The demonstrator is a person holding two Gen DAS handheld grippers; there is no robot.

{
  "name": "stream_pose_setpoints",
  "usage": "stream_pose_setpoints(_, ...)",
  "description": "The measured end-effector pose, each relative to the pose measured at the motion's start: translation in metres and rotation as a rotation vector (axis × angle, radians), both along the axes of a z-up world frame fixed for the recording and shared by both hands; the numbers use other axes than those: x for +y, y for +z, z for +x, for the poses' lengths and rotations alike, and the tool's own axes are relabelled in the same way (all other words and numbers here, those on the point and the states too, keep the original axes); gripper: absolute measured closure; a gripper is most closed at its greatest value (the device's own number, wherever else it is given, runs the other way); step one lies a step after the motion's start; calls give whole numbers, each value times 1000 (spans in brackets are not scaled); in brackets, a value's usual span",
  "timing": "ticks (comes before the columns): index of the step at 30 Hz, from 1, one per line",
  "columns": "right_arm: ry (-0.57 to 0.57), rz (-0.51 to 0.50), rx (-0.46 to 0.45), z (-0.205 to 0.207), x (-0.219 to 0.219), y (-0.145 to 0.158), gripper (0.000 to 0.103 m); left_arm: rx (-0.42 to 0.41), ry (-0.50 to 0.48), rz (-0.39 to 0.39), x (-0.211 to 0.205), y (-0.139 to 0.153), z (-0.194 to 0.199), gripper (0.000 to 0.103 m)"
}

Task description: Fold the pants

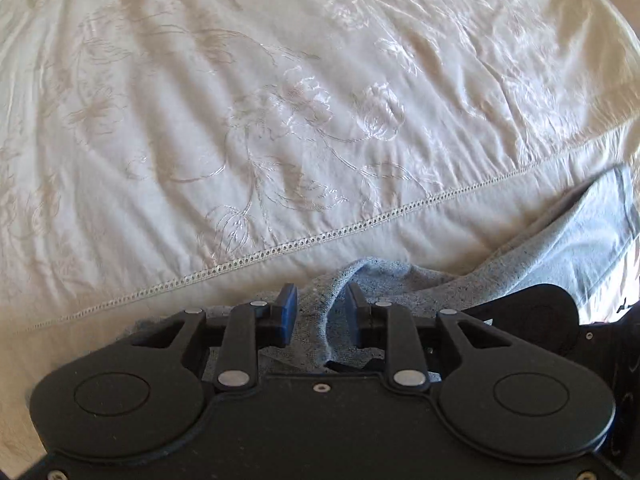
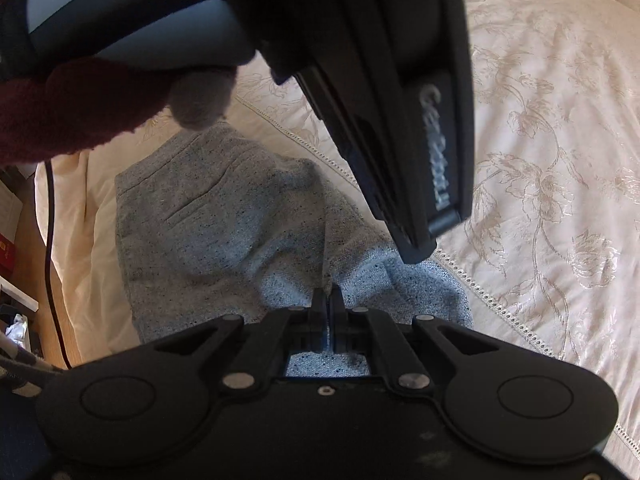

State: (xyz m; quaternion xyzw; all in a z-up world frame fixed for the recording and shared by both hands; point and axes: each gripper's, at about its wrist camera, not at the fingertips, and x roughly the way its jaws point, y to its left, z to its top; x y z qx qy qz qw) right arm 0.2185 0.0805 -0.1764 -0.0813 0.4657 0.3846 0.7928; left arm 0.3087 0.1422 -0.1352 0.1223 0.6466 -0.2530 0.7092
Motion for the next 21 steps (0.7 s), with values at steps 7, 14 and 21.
stream_pose_setpoints(7,-37,5,-10,-3,-2,0,100,-6,-232,243,-25,-31,-10,87)
stream_pose_setpoints(14,-173,-10,-80,9,-33,21,92,-105,80,173,5,-16,8,91)
stream_pose_setpoints(21,-257,-17,-88,31,-108,29,85,-96,153,130,11,-11,13,90)
